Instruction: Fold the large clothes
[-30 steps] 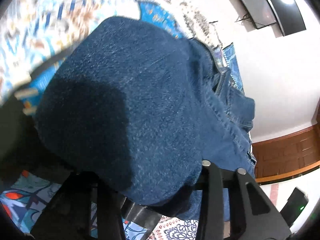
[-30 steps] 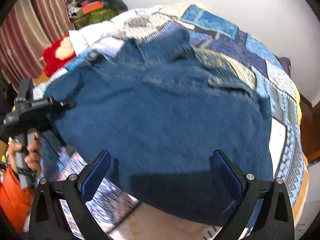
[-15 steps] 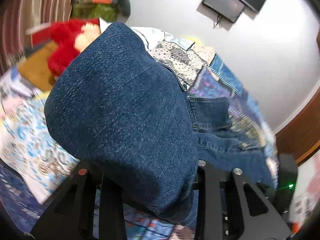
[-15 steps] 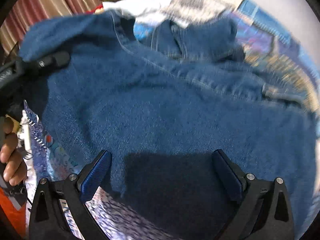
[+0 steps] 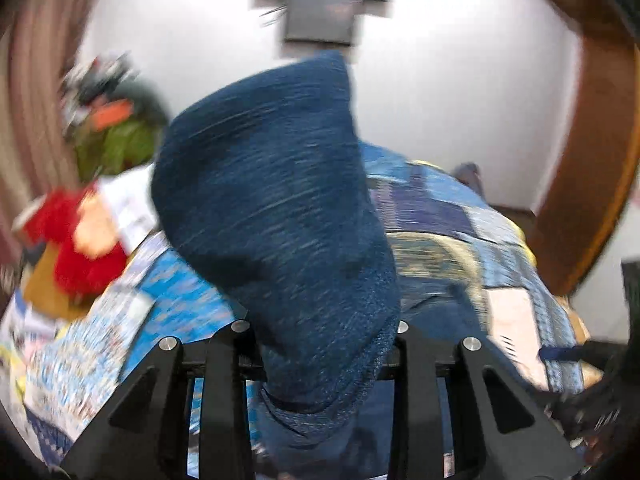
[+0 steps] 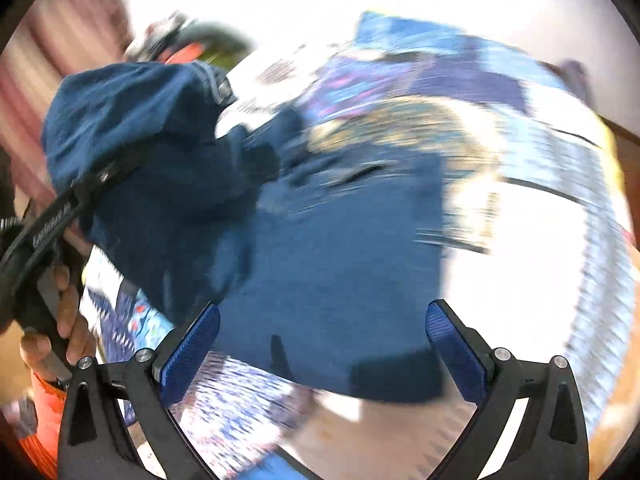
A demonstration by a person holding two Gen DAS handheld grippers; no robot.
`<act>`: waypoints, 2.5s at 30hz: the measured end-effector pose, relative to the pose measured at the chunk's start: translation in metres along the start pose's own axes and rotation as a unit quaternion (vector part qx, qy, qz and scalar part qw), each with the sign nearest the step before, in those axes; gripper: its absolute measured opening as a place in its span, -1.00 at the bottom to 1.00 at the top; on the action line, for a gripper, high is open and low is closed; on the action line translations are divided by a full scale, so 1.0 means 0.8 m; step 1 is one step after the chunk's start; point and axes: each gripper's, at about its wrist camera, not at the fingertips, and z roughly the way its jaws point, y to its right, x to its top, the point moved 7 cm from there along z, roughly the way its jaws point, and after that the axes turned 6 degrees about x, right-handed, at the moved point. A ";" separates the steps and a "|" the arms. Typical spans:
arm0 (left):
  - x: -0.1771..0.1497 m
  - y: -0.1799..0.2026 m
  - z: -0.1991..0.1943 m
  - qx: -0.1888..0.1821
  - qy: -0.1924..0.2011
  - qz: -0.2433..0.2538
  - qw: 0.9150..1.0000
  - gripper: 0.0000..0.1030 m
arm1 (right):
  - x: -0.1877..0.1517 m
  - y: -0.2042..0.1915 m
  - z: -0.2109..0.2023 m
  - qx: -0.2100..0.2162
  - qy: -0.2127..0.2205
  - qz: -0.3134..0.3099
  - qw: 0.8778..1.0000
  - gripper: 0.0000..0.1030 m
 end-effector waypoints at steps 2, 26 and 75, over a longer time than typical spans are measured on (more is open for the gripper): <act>-0.003 0.058 -0.002 -0.016 0.001 0.050 0.999 -0.42 | -0.006 0.037 -0.036 -0.025 0.019 0.026 0.999 0.99; -0.110 0.101 -0.080 -0.124 -0.103 0.169 0.972 0.80 | -0.016 0.027 -0.158 0.008 0.092 0.026 0.995 0.99; -0.097 -0.097 0.029 -0.086 -0.207 -0.030 0.974 1.00 | 0.003 0.029 -0.066 0.059 -0.013 0.040 0.997 0.99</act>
